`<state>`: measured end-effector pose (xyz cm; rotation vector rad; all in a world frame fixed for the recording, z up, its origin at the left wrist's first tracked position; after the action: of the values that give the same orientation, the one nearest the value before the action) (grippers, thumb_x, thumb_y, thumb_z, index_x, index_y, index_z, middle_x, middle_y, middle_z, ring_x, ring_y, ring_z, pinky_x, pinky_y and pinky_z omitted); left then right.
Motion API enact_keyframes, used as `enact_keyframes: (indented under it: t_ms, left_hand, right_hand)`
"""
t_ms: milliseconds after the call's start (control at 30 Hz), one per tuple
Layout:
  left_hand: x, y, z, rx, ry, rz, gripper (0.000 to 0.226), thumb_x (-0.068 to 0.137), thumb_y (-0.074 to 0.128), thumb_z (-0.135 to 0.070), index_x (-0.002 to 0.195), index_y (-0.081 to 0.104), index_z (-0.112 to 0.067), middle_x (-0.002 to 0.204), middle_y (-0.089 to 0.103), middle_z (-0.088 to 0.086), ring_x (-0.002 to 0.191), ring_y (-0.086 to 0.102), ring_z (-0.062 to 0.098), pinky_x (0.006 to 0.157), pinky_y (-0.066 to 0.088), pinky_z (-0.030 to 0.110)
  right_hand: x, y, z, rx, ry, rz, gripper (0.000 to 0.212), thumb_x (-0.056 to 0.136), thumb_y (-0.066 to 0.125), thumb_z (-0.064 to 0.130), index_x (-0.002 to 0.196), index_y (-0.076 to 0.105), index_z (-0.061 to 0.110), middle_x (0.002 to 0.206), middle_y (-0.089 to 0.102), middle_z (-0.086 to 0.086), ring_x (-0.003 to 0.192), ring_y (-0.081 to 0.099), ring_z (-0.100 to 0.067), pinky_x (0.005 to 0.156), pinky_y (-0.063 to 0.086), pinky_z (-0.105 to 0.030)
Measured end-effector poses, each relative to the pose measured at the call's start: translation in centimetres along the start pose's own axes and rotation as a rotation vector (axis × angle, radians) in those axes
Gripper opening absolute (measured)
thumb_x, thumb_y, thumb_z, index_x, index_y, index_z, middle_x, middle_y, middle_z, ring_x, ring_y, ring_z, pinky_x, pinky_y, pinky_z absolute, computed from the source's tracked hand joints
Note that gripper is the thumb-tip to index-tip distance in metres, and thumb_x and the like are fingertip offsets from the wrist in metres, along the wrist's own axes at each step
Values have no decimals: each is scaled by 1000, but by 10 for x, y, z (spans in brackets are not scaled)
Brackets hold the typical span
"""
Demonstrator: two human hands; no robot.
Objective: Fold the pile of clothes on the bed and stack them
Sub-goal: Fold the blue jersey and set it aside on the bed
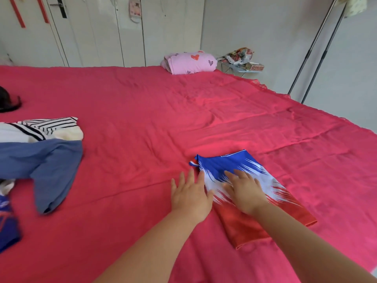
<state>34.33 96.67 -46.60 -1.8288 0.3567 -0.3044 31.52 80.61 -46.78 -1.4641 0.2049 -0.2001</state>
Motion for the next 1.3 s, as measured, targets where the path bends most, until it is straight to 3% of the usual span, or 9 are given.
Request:
enact_keyframes:
  t_ms: [200, 433, 633, 800, 933, 1033, 1100, 1167, 1300]
  left_hand:
    - [-57, -52, 101, 59, -201, -23, 61, 94, 36, -48, 147, 17, -25, 154, 21, 4, 141, 18, 27, 113, 16, 46]
    - [-155, -95, 227, 132, -387, -42, 60, 92, 41, -46, 144, 25, -21, 143, 34, 4, 131, 32, 27, 105, 28, 46]
    - [-225, -123, 333, 197, -504, -76, 62, 91, 44, -46, 144, 24, -21, 146, 31, 2, 134, 28, 25, 106, 27, 43]
    - [-258, -125, 399, 190, -541, 5, 61, 92, 48, -43, 144, 24, -24, 147, 27, 0, 134, 28, 24, 105, 30, 41]
    - [-265, -119, 420, 233, -496, -24, 29, 97, 39, -32, 121, 53, -26, 127, 51, -3, 120, 43, 21, 92, 36, 35]
    - [-263, -119, 420, 232, -452, -102, 28, 97, 34, -27, 111, 57, -22, 115, 61, 0, 111, 51, 22, 86, 38, 34]
    - [-262, -121, 413, 206, -406, -164, 27, 97, 33, -30, 108, 57, -22, 110, 62, 2, 107, 53, 23, 82, 39, 34]
    - [-263, -124, 401, 150, -376, -217, 26, 97, 34, -32, 104, 57, -21, 107, 62, 3, 103, 54, 23, 79, 39, 34]
    - [-268, -135, 366, 53, -343, -274, 26, 97, 36, -33, 99, 57, -18, 104, 64, 6, 102, 55, 26, 74, 37, 36]
  right_hand:
    - [-30, -4, 115, 73, -202, 3, 47, 94, 40, 46, 137, 38, 27, 142, 36, -3, 130, 37, -24, 105, 32, -36]
    - [-79, 11, 266, 94, -434, 98, 47, 93, 43, 43, 136, 39, 23, 138, 38, -4, 127, 40, -27, 105, 36, -38]
    - [-109, 27, 370, 37, -549, 170, 49, 93, 45, 42, 136, 38, 23, 138, 40, -4, 126, 41, -26, 103, 37, -36]
    - [-114, 41, 431, 44, -600, 227, 61, 91, 49, 41, 145, 25, 28, 143, 34, -3, 129, 38, -26, 106, 35, -38]
    - [-112, 54, 465, 19, -643, 228, 68, 89, 53, 37, 147, 18, 34, 152, 23, 0, 136, 30, -23, 108, 33, -39]
    - [-109, 61, 474, 19, -626, 239, 63, 89, 54, 35, 145, 24, 37, 153, 20, 0, 138, 26, -23, 110, 32, -39]
    - [-108, 60, 471, 38, -615, 219, 46, 91, 51, 32, 136, 43, 33, 148, 30, 0, 135, 32, -23, 106, 35, -37]
    - [-107, 57, 462, 78, -614, 165, 26, 89, 47, 23, 112, 60, 26, 128, 50, 1, 122, 46, -22, 94, 41, -32]
    - [-110, 39, 436, 184, -555, 153, 19, 89, 44, 8, 88, 55, 23, 106, 64, -7, 103, 58, -26, 84, 40, -32]
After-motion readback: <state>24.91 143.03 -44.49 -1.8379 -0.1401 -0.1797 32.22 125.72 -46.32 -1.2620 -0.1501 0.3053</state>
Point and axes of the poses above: each hand's wrist, its own x-axis towards the middle knuckle, its own y-axis out of the palm, z = x × y, the point moved 1 cm from there along x, towards the middle knuckle
